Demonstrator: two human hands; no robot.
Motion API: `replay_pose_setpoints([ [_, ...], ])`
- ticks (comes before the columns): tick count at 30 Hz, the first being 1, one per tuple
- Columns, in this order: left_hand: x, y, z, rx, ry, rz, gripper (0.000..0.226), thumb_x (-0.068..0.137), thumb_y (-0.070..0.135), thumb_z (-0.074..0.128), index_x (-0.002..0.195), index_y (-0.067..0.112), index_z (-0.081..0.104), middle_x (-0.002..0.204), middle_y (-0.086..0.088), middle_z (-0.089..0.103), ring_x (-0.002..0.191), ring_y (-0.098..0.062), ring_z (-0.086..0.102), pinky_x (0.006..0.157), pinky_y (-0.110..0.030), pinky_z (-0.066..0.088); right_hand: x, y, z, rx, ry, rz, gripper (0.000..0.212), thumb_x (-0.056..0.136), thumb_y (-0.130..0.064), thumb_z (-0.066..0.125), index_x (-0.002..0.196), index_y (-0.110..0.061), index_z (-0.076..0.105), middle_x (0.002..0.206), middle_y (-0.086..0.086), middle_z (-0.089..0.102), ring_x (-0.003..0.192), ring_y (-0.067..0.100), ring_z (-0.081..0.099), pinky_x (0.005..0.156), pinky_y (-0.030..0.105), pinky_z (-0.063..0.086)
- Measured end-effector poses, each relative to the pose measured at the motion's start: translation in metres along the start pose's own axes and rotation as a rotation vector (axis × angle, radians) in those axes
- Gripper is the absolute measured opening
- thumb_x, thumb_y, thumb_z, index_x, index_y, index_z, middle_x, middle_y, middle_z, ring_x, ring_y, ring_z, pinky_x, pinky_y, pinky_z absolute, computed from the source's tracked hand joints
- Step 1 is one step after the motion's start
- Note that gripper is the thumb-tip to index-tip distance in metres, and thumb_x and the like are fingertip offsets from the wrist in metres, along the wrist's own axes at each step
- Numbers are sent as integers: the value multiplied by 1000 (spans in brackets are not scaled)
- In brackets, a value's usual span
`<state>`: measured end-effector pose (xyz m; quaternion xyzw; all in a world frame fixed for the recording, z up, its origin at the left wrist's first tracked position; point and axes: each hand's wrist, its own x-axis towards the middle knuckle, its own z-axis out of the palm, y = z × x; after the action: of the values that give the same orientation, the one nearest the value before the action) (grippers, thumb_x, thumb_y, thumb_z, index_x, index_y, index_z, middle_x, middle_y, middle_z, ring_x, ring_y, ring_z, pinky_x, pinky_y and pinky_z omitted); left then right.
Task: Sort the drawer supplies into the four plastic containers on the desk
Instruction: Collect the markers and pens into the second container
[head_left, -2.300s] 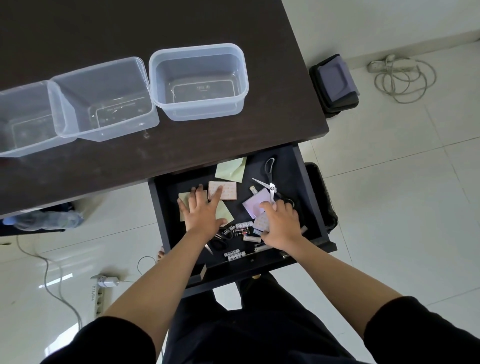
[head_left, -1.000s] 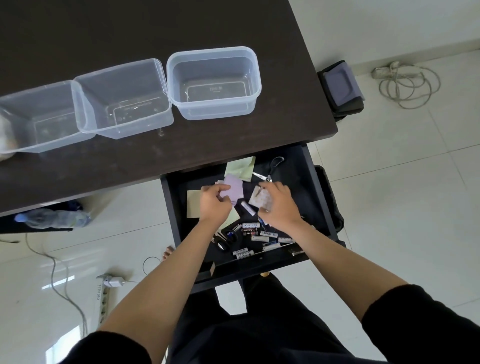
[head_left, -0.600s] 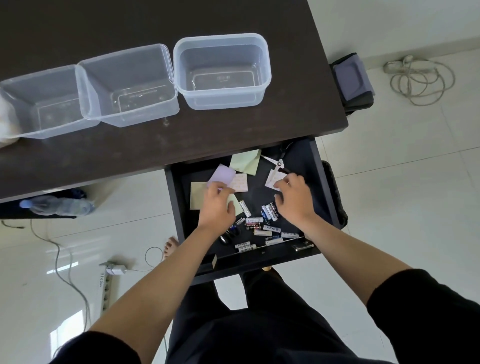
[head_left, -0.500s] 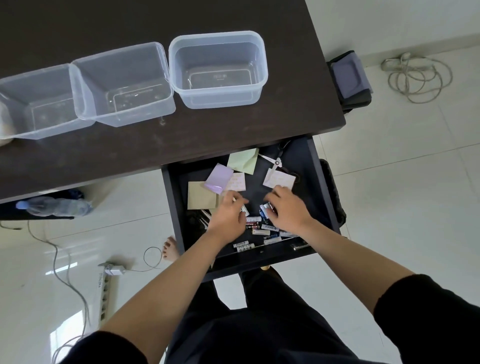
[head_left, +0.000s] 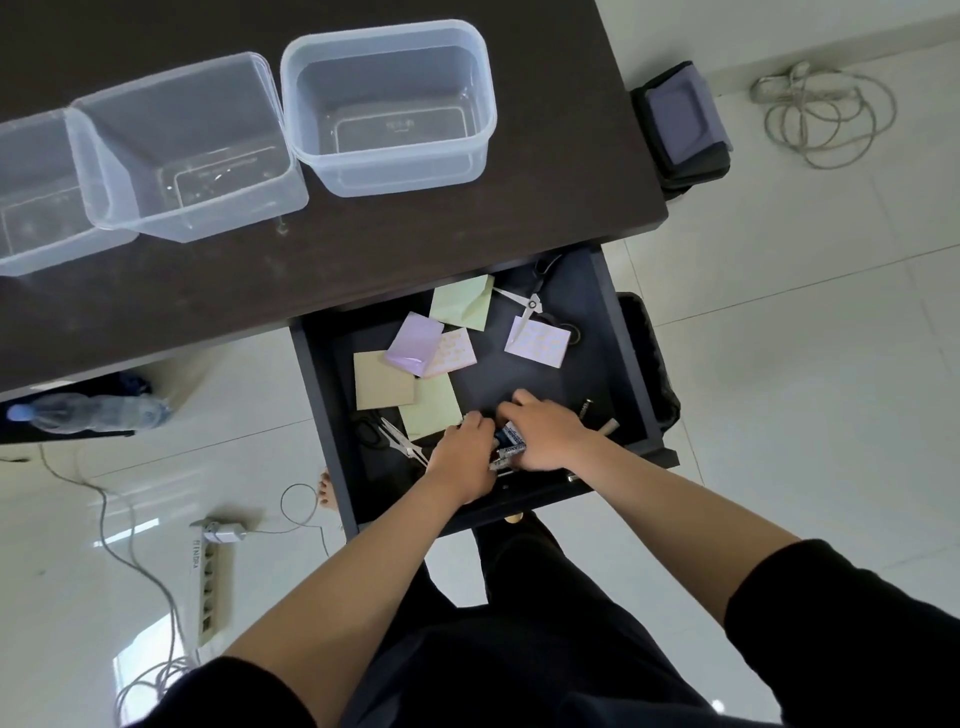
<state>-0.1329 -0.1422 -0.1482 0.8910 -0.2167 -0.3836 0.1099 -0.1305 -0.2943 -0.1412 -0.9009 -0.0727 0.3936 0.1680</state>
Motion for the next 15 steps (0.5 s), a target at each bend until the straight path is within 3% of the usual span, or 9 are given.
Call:
replay_pose_setpoints([
  [7, -6, -2, -3, -265, 36, -57, 26, 73, 14, 65, 90, 14, 47, 103, -8, 57, 95, -29, 56, 72, -33, 40, 0, -5, 12, 29, -40, -14, 44, 76, -40, 68, 112, -21, 52, 114, 3, 52, 104, 29, 55, 73, 32, 41],
  [15, -4, -2, -7, -290, -52, -46, 39, 77, 21, 68, 110, 8, 51, 112, -11, 60, 103, -29, 56, 78, -30, 39, -2, -4, 9, 163, -163, 35, 41, 77, -36, 68, 109, -21, 47, 109, 1, 59, 99, 24, 58, 80, 36, 48],
])
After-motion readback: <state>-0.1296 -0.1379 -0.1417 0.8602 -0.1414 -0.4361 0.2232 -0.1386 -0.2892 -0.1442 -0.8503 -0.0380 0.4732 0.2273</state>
